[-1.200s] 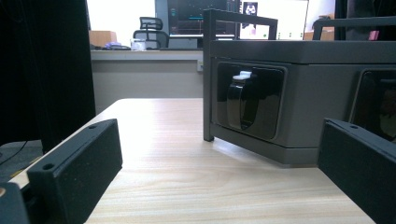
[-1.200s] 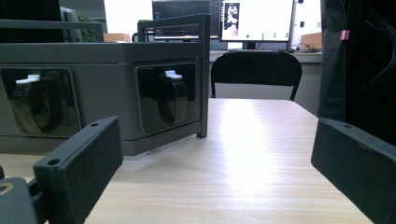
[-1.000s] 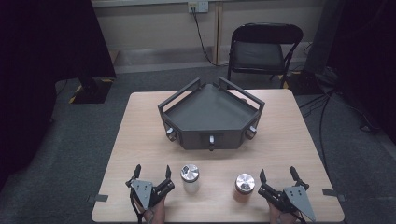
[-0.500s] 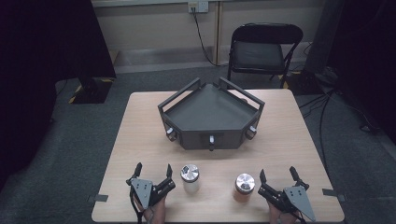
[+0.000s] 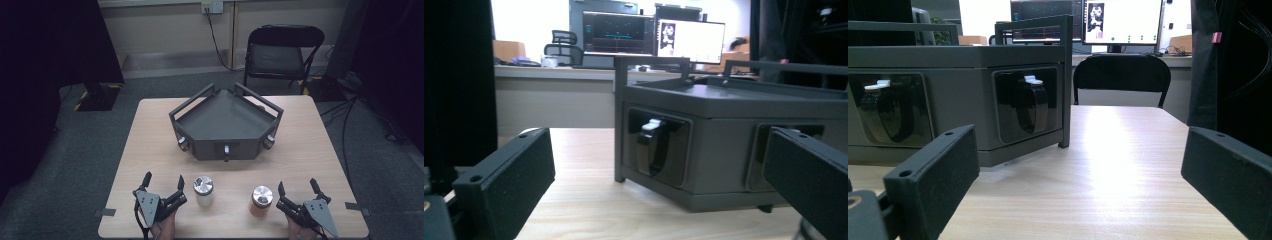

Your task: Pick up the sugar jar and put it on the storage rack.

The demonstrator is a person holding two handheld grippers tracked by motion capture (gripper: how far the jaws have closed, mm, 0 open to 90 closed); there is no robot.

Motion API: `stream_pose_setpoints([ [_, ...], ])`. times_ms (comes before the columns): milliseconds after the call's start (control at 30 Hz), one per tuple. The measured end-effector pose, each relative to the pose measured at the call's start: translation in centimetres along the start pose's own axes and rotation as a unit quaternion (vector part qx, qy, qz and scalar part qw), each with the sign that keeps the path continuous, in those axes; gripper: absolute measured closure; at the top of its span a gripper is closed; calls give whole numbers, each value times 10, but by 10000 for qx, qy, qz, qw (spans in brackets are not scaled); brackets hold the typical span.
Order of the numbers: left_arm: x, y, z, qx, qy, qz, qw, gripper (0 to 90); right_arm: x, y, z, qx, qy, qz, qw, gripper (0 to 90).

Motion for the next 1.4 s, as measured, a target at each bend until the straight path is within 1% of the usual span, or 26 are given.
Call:
stream_pose_setpoints([
  [167, -2, 9, -1, -50, -300, 8, 9995, 1, 0, 0, 0, 2, -1, 2, 10000, 11],
  [233, -5, 12, 0, -93, -371, 17, 9993, 1, 0, 0, 0, 1, 0, 0, 10000, 11],
  [267, -6, 13, 1, -98, -432, -6, 9990, 1, 0, 0, 0, 1, 0, 0, 10000, 11],
  [367, -10, 18, 5, -82, -628, 45, 9980, 1, 0, 0, 0, 1, -1, 0, 10000, 12],
  [467, -13, 21, 8, -48, -875, 17, 9962, 3, 0, 0, 0, 0, 0, 1, 10000, 11],
  [533, -15, 22, 9, -26, -1026, 62, 9947, 3, 0, 0, 0, 0, 0, 0, 10000, 11],
  [600, -15, 21, 10, 8, -1224, -62, 9925, 4, 0, 0, 0, 0, 0, 0, 10000, 12],
  [667, -18, 19, 10, 14, -1279, 18, 9918, 4, 0, 0, 0, 1, 1, 0, 10000, 12],
  [700, -20, 18, 10, 32, -1304, 18, 9915, 5, 0, 0, 0, 1, 0, 1, 10000, 12],
  [767, -20, 16, 11, 74, -1419, -45, 9898, 6, 0, 0, 0, 1, 0, 1, 10000, 12],
  [800, -21, 15, 11, 101, -1435, -48, 9896, 9, 0, 0, 0, 1, 0, 1, 10000, 12],
  [933, -27, 12, 11, 176, -1483, 64, 9888, 19, 0, 0, 0, 1, -1, 2, 10000, 12],
  [1000, -30, 10, 10, 205, -1463, 113, 9890, 25, 0, 0, 0, 0, 0, 2, 10000, 12],
  [1067, -32, 7, 10, 251, -1455, 128, 9890, 40, 0, 0, 0, 0, -1, 0, 10000, 12],
  [1133, -32, 4, 11, 320, -1501, 145, 9880, 62, 0, 0, 0, 0, 0, 0, 10000, 12],
  [1233, -36, -2, 10, 361, -1486, 210, 9880, 92, 0, 0, 0, 1, 0, 0, 10000, 13],
  [1267, -37, -3, 10, 407, -1475, 210, 9880, 109, 0, 0, 0, 1, -2, 0, 10000, 13],
  [1333, -38, -7, 10, 481, -1442, 135, 9883, 121, 0, 0, 0, 0, -5, 1, 10000, 13],
  [1400, -39, -9, 11, 548, -1427, 107, 9882, 142, 0, 0, 0, 1, -12, 1, 10000, 13],
])
Point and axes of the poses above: each handheld gripper's, and its own axes: z roughly forward along the jaws, y roughly out of its top, x roughly to its left, the point moved 4 cm from there along z, roughly forward along the jaws, and after that the axes turned 2 degrees about -y, right-handed, at the moved point
